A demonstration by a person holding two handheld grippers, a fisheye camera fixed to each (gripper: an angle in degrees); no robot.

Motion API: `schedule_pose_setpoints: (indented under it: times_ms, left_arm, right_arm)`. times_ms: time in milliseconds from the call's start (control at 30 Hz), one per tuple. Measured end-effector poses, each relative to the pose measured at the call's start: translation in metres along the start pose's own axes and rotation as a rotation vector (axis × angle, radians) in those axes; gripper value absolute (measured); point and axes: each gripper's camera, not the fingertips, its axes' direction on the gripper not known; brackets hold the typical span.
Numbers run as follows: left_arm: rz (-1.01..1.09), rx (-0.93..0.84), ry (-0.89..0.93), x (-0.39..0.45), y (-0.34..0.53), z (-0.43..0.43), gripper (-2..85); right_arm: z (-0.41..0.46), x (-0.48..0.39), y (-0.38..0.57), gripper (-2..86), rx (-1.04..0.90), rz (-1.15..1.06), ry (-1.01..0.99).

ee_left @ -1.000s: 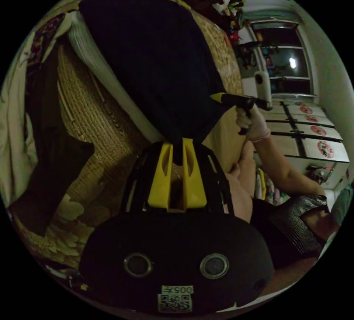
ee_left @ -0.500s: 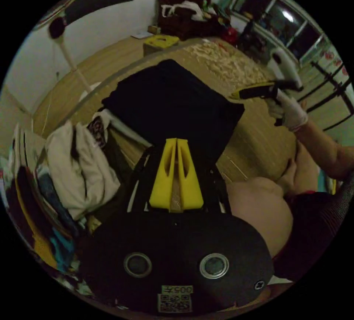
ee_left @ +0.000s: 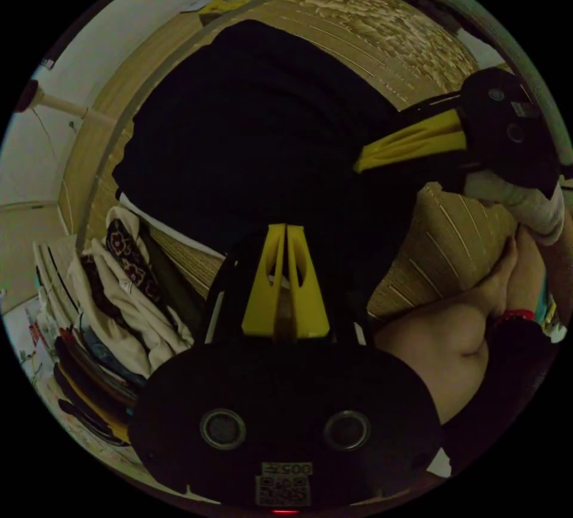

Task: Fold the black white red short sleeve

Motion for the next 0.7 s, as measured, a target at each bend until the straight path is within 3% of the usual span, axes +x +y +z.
schedule_pose_setpoints:
  times_ms: [233,333,500,700]
  left_arm:
    - [-0.147,0.102,-0.008,0.126,-0.016,0.011,-0.5]
    - [-0.23,0.18,0.055,0.178,-0.007,0.009,-0.2]
    - [-0.319,0.393,-0.073,0.278,0.018,-0.018,0.2]
    - [-0.112,0.606,-0.077,0.464,0.0,-0.053,2.8]
  right_arm:
    - [-0.008,0.038,0.077,-1.6,0.137,0.086,-0.124]
    - [-0.023,0.069,0.137,-1.5,0.257,0.131,-0.288]
    - [-0.08,0.134,0.313,-1.2,0.556,0.186,-0.375]
    - [-0.133,0.229,0.6,1.6,0.812,0.536,-0.236]
